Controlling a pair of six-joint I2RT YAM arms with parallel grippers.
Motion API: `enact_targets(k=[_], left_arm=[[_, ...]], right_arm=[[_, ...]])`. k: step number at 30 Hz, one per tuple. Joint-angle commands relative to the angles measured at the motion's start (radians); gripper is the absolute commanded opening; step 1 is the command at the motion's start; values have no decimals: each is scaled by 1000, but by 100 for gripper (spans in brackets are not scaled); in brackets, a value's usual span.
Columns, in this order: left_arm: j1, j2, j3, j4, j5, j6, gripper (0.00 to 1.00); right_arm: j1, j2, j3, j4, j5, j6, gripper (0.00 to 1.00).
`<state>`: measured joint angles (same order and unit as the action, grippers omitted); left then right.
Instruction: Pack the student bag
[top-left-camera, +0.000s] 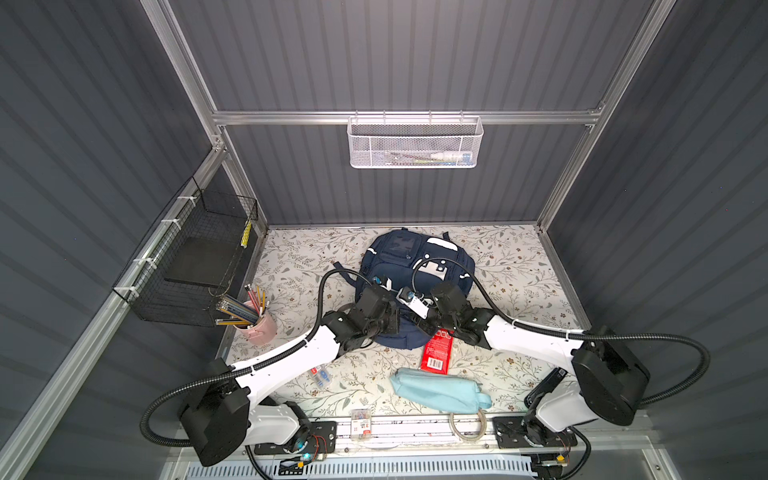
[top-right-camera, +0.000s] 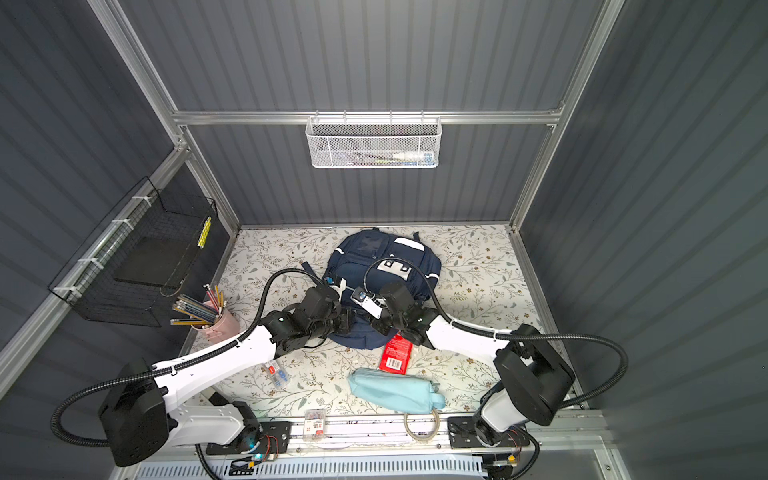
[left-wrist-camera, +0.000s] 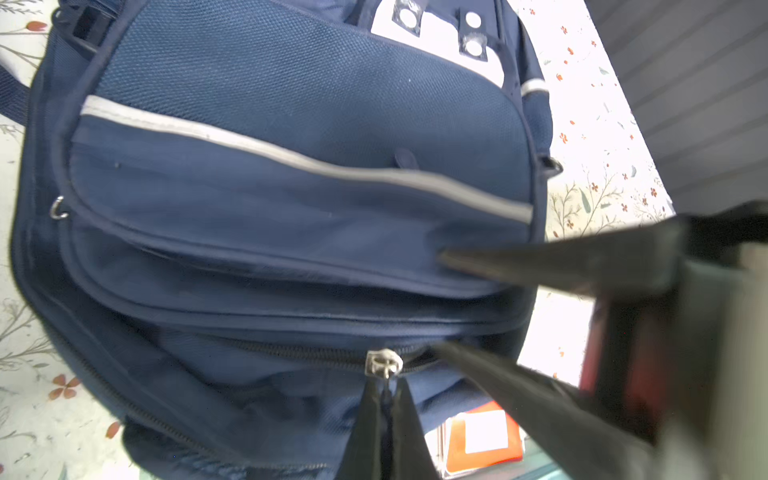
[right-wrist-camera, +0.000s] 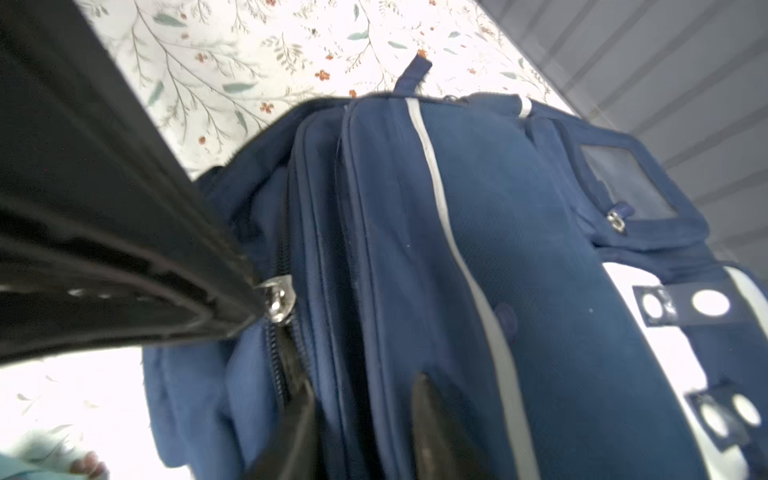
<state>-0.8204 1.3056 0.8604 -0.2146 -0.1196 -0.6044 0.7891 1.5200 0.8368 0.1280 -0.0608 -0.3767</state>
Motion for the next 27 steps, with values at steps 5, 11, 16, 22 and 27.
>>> enact_targets(k=[5, 11, 16, 22, 27], left_arm=[[177, -51, -108, 67, 58, -4, 0], [440, -19, -173, 177, 138, 16, 0], [586, 55, -107, 171, 178, 63, 0], [506, -46, -98, 91, 211, 68, 0], [356, -173, -158, 58, 199, -31, 0]], right_arm=[[-36, -76, -90, 75, 18, -29, 0], [-73, -103, -94, 41, -27, -36, 0], [-132, -133, -109, 45, -29, -35, 0], [-186, -52, -63, 81, 49, -31, 0], [-201, 25, 35, 38, 33, -3, 23]])
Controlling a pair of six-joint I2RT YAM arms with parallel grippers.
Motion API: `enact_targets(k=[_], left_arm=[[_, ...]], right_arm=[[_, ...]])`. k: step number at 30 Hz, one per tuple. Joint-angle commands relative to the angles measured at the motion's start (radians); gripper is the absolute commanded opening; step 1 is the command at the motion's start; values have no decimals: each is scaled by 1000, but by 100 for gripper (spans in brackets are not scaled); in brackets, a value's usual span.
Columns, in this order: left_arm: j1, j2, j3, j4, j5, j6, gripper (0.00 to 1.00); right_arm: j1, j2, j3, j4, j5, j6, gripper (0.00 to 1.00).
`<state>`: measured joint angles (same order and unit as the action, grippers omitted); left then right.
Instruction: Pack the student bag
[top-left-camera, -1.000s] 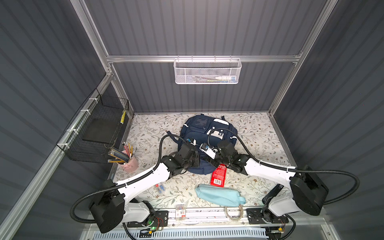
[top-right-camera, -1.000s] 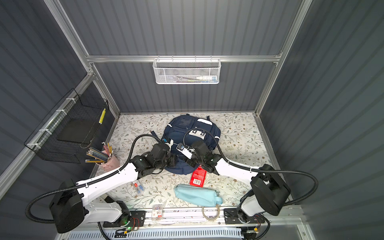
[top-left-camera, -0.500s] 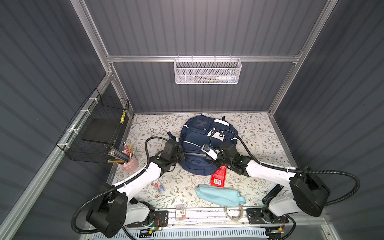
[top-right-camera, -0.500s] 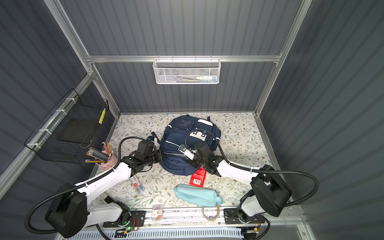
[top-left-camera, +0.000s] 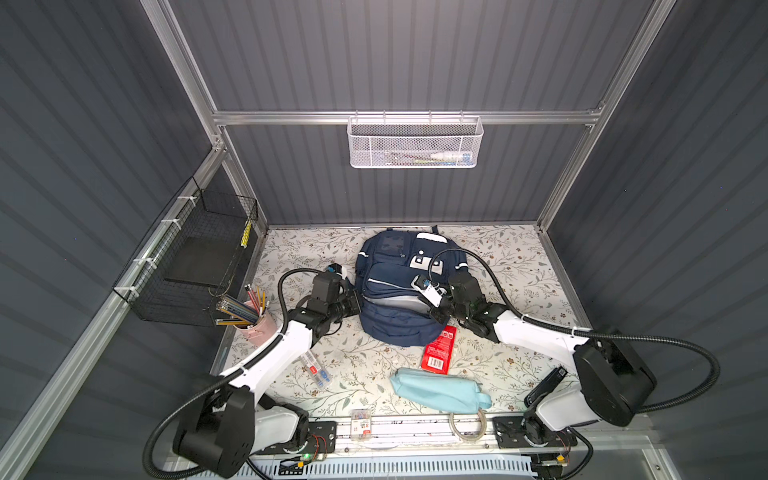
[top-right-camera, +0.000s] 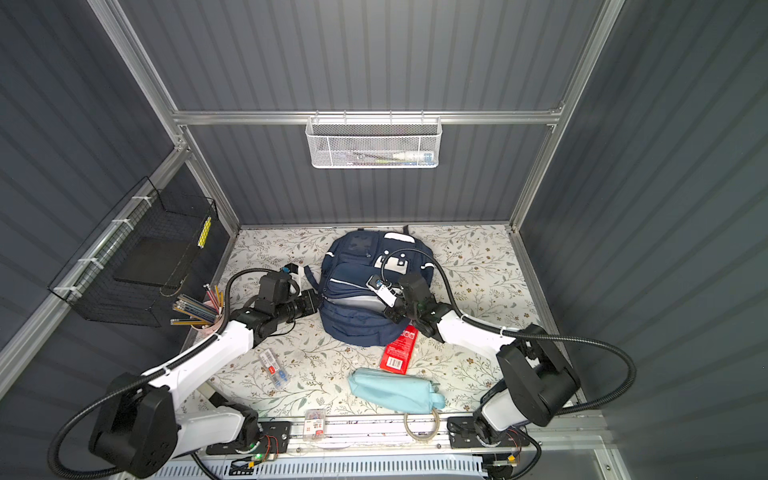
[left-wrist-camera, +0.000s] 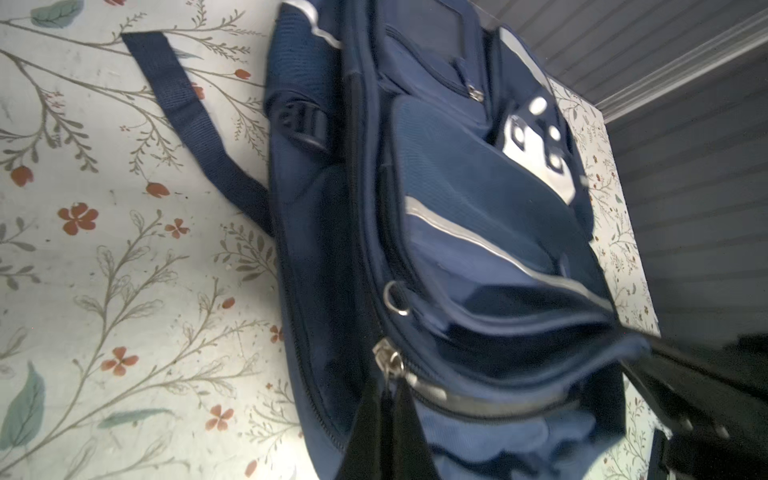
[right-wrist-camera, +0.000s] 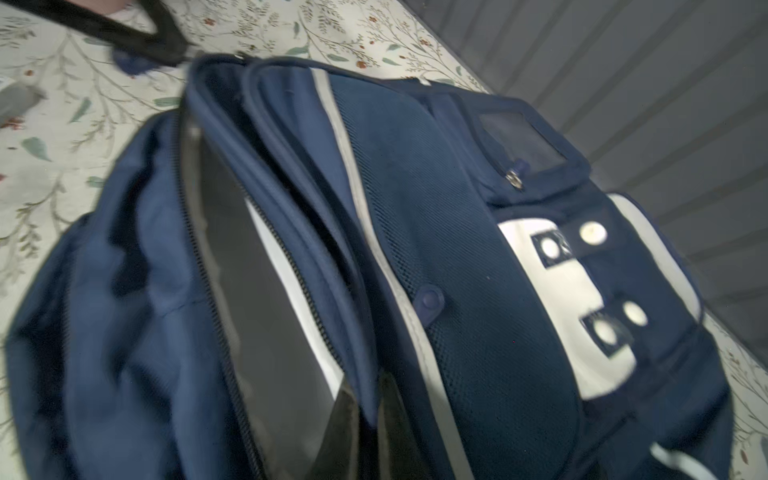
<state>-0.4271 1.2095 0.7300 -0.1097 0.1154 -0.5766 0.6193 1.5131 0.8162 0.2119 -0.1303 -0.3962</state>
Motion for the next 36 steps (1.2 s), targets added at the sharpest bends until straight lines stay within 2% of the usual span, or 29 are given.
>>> enact_targets(k=[1, 3, 6, 8, 16, 18, 20, 22, 23, 26, 28, 31, 36], left_arm=[[-52, -84, -43, -25, -24, -89, 0], [-95, -83, -60, 14, -29, -130, 0], [-173, -39, -32, 67, -51, -150, 0], [-215, -4, 16, 77, -40, -144, 0], [-242, -34, 93, 19, -64, -94, 0], [-242, -39, 86, 22, -48, -99, 0], [-242, -36, 69, 35, -22, -116, 0], [-242, -40, 43, 62, 2, -141, 0], [-243, -45, 29, 76, 6, -150, 0], [-242, -59, 14, 63, -14, -142, 0], [-239, -69, 24, 15, -71, -108, 0], [-210, -51, 65, -90, -170, -21, 0], [6, 16, 54, -61, -131, 40, 0]], right_arm=[[-28, 19, 64, -67, 78, 35, 33], [-9, -49, 33, -66, 21, 63, 48], [75, -144, -18, -48, 20, 48, 58], [138, -157, -16, -64, 30, 33, 62], [205, 18, 98, -129, 71, -7, 64], [216, 62, 129, -113, 130, -24, 62], [231, 102, 168, -100, 209, -27, 59], [241, 127, 195, -106, 217, -30, 53], [244, 138, 203, -107, 222, -26, 46], [244, 146, 195, -125, 205, -29, 12], [244, 133, 167, -132, 202, -46, 1], [241, 74, 92, -121, 172, -78, 0], [208, -39, -1, -106, 94, -121, 0]])
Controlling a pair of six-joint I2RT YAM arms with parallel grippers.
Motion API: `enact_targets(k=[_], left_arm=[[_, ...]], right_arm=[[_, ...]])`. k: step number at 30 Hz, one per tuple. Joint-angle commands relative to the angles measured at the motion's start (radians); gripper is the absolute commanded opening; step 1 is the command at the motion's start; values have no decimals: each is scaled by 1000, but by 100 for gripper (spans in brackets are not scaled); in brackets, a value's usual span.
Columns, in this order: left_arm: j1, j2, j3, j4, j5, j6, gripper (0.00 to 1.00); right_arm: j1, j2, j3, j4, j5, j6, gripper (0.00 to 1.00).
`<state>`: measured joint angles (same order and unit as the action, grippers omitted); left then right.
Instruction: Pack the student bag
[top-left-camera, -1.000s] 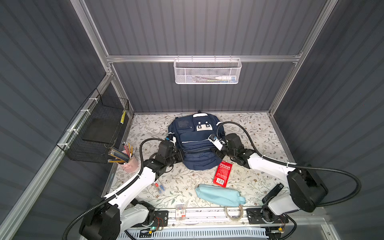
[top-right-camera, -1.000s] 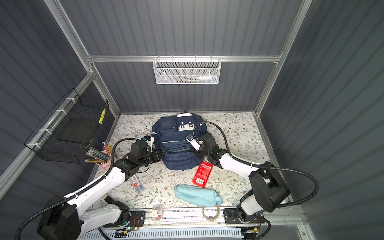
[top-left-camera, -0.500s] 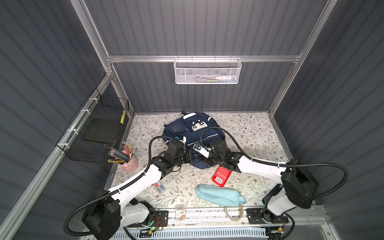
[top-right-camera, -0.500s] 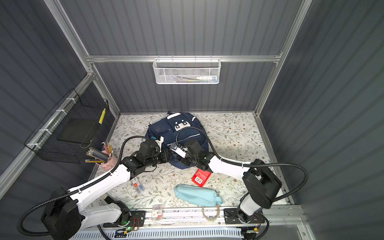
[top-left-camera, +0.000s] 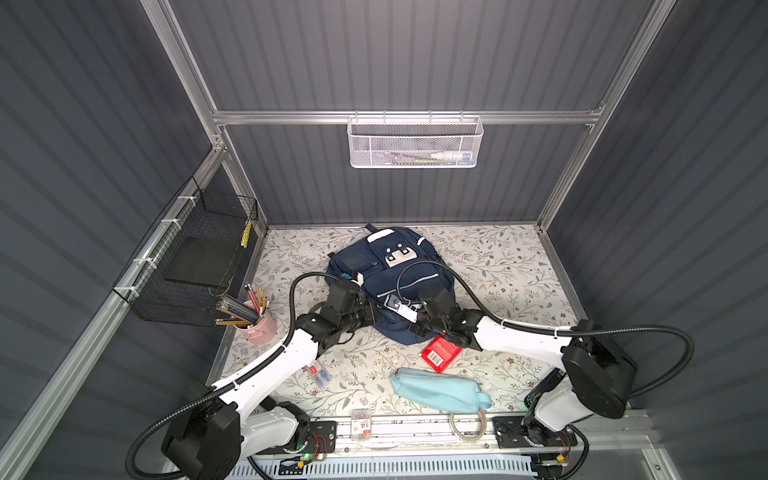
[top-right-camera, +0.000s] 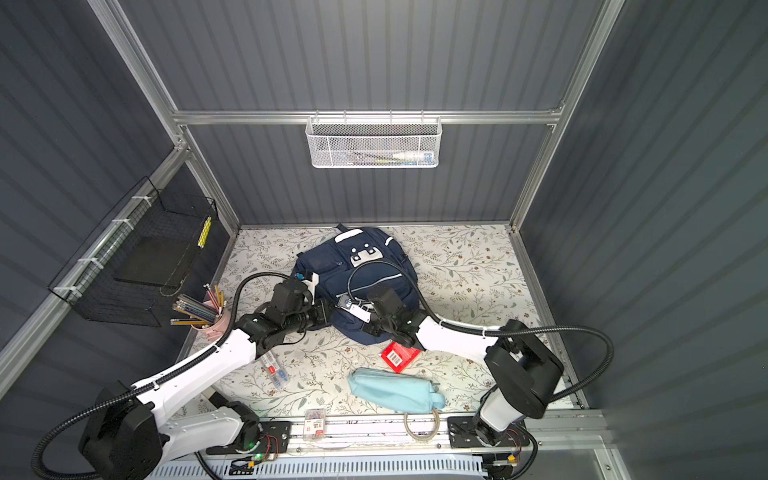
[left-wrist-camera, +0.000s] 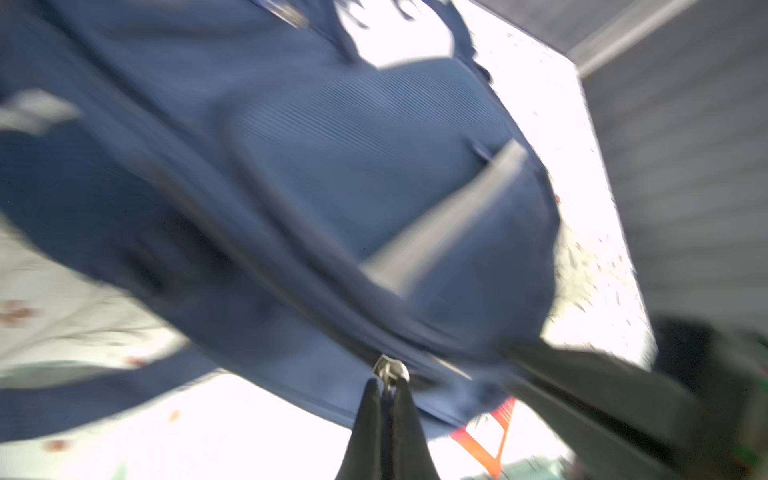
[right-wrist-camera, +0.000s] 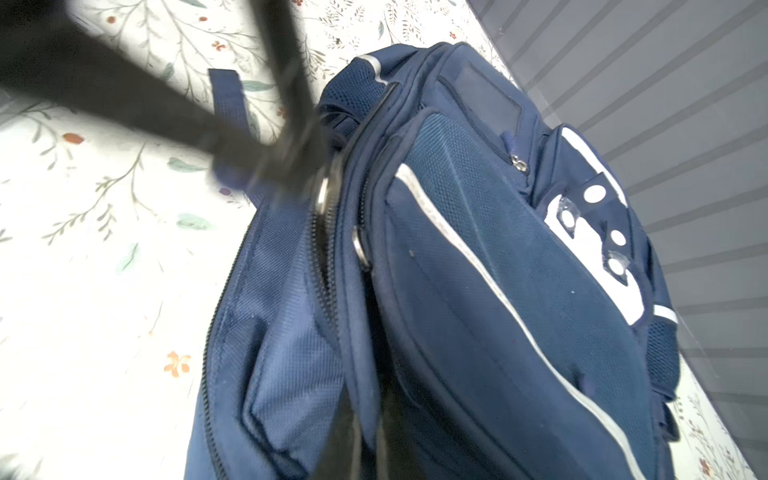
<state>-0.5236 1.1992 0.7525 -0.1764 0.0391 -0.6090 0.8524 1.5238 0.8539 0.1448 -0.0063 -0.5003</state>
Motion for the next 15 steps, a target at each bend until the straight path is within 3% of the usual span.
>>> enact_targets(k=[1, 6, 8, 12, 15], left_arm=[[123, 46, 44, 1, -100, 102, 0], [211, 115, 100, -15, -225, 184, 0], [263, 138, 107, -10, -186, 183, 0], [278, 135, 90, -5, -210, 193, 0], [278, 102, 60, 5, -126, 172, 0]], right_arm=[[-38, -65, -47, -42, -40, -22, 0], [-103, -108, -78, -37, -67, -36, 0], [-135, -127, -92, -21, -72, -34, 0], [-185, -172, -114, 12, -92, -17, 0], [-196, -155, -111, 39, -105, -14, 0]])
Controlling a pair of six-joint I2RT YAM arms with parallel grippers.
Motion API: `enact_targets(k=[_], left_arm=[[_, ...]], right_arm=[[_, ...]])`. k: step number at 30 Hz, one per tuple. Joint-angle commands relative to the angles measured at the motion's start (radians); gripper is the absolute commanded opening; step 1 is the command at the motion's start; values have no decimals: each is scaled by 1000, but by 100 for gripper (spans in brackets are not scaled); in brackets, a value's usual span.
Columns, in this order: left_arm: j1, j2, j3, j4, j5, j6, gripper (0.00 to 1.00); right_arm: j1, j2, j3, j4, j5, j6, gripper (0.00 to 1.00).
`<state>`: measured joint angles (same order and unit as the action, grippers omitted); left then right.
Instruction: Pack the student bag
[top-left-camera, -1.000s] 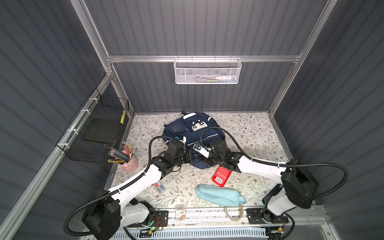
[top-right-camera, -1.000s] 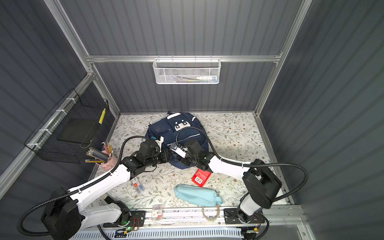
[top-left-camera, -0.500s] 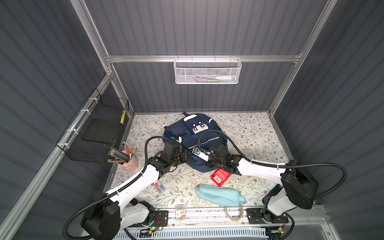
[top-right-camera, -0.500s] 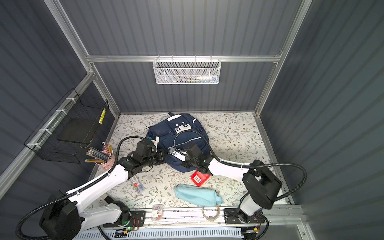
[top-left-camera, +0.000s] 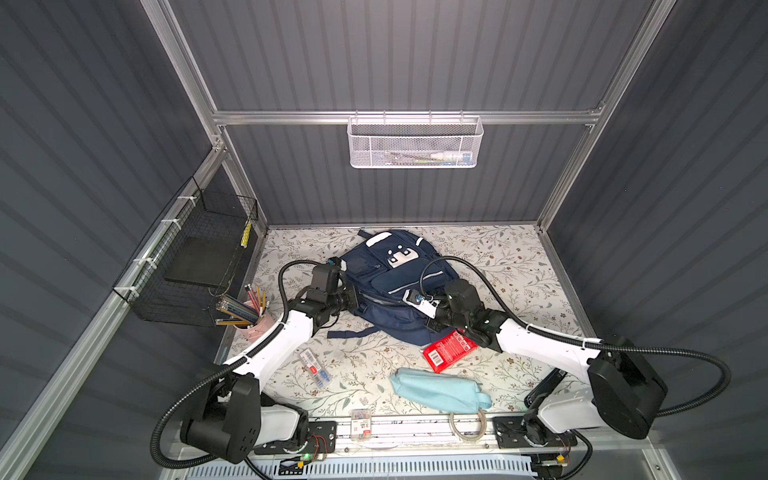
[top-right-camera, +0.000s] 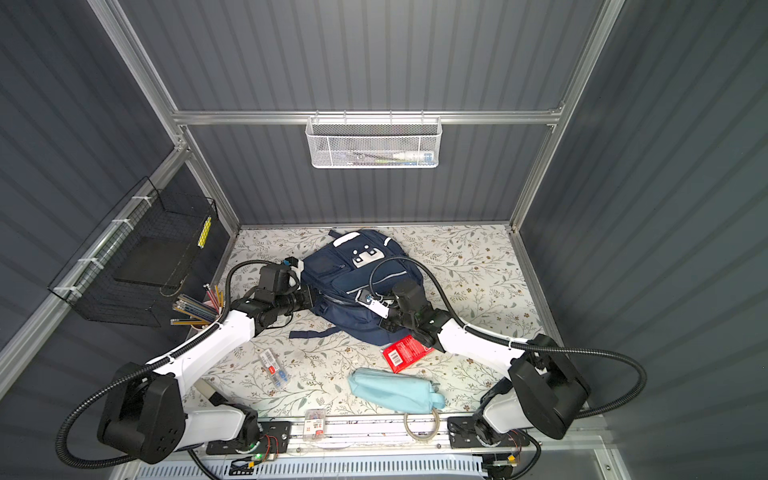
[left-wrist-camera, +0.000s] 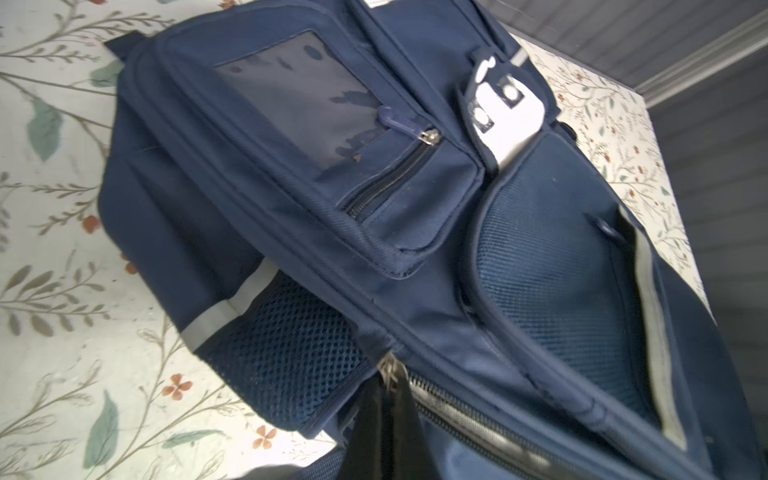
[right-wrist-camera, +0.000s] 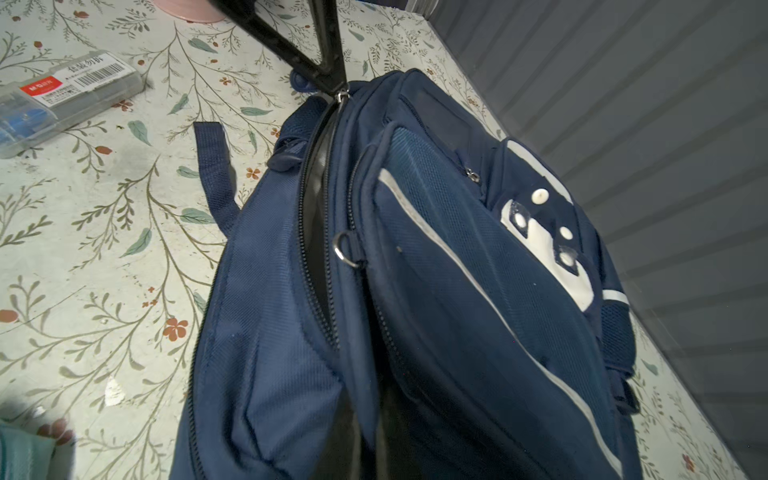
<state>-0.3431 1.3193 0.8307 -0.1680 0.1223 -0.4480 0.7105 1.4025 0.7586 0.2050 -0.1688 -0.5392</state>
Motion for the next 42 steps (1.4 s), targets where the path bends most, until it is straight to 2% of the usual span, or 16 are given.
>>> enact_targets(k=[1, 5, 7, 11, 12, 16, 18, 20, 22, 23, 27, 29, 32, 36, 40, 42], left_arm=[[96, -39, -38, 12, -164, -7, 0], [81, -132, -120, 47, -29, -104, 0], [55, -158, -153, 74, 35, -158, 0], [-47, -182, -190, 69, -25, -191, 1], [-48, -181, -201, 79, -24, -197, 5], [-47, -161, -197, 75, -39, -174, 44], [-51, -164, -169, 43, -47, -144, 57], [-60, -187, -140, 5, -58, -106, 73], [-76, -203, -105, -50, -51, -58, 95], [-84, -202, -85, -75, -20, -28, 100], [-131, -181, -52, -116, 71, 67, 100], [-175, -160, -35, -138, 23, 127, 100], [-234, -137, 10, -199, -99, 176, 100], [-240, -163, 2, -166, -37, 175, 99], [-240, -165, -21, -168, -84, 175, 99], [-240, -144, -24, -168, -88, 172, 100]], right_arm=[[-54, -10, -1, -25, 58, 25, 0], [-54, 95, 77, -41, 85, 18, 0], [-55, 117, 91, -32, 73, 28, 9], [-55, 119, 84, -10, 50, 75, 28], [-55, 113, 81, -16, 53, 85, 34], [-52, 25, 51, -85, 85, 172, 51], [-50, -42, 34, -138, 121, 245, 58], [-50, -118, 22, -224, 165, 375, 65], [-54, -173, 24, -344, 179, 516, 70], [-58, -193, 29, -420, 154, 566, 72], [-43, -216, 19, -654, 59, 641, 76], [55, -213, 6, -669, 122, 638, 75], [147, -181, 17, -670, 85, 660, 72], [207, -144, 37, -709, 68, 689, 69], [275, -174, -10, -668, -33, 694, 69], [316, -178, -38, -638, -29, 683, 70]])
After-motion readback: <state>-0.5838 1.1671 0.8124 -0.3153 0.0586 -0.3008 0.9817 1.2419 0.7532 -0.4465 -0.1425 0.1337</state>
